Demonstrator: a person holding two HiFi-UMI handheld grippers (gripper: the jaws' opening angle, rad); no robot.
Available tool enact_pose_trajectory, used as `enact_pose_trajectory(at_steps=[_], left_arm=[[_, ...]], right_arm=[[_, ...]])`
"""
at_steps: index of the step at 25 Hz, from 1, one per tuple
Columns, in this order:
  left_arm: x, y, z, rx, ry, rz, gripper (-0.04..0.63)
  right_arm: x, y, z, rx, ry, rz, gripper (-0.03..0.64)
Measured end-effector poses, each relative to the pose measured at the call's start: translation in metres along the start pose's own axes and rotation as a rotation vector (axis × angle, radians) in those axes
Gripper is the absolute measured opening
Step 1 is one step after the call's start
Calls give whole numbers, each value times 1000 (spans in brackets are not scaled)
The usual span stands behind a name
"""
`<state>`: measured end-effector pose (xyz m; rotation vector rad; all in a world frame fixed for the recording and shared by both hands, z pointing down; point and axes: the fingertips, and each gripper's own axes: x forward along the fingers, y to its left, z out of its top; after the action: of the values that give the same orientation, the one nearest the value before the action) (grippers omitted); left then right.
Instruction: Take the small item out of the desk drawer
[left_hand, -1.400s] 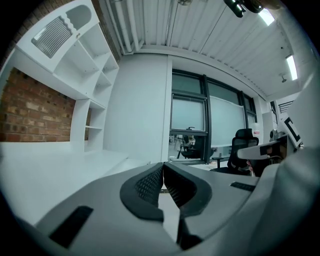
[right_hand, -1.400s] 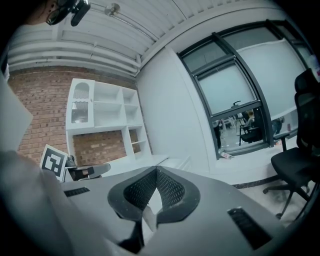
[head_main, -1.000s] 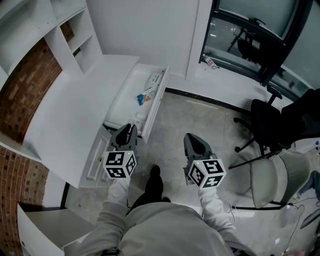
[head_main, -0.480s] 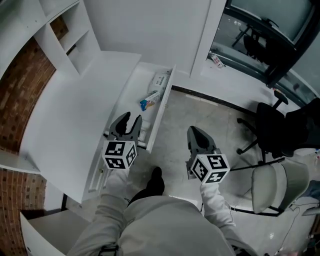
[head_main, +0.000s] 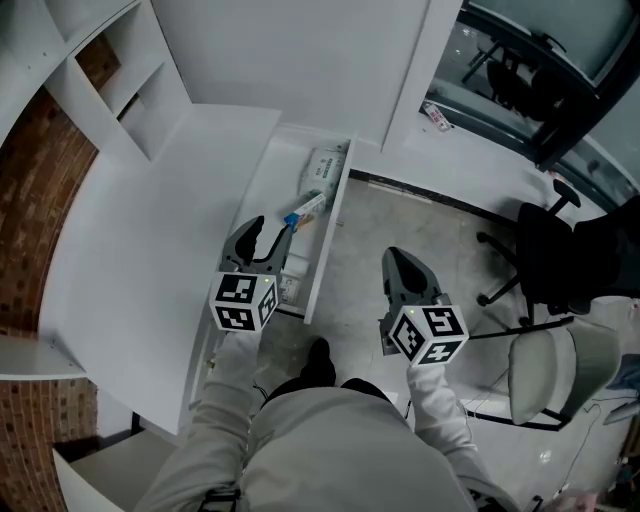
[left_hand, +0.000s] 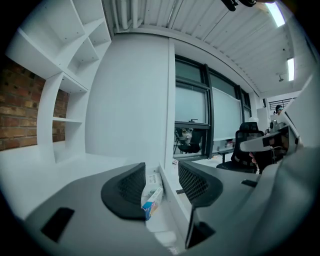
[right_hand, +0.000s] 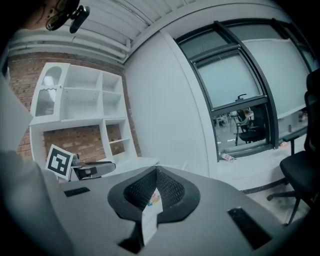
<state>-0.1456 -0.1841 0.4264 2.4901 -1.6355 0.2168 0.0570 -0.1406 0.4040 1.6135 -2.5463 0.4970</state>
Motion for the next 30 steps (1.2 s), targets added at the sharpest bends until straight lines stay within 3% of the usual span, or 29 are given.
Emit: enact_pose_trajectory(at_steps=[14,30], left_arm=[[48,12,-18,29,72,-54,216],[120,13,-54,100,233,-104,224]], right_arm=[[31,-14,5,-1,4,-20,28],[80,-56,19,35,6,-12,28]])
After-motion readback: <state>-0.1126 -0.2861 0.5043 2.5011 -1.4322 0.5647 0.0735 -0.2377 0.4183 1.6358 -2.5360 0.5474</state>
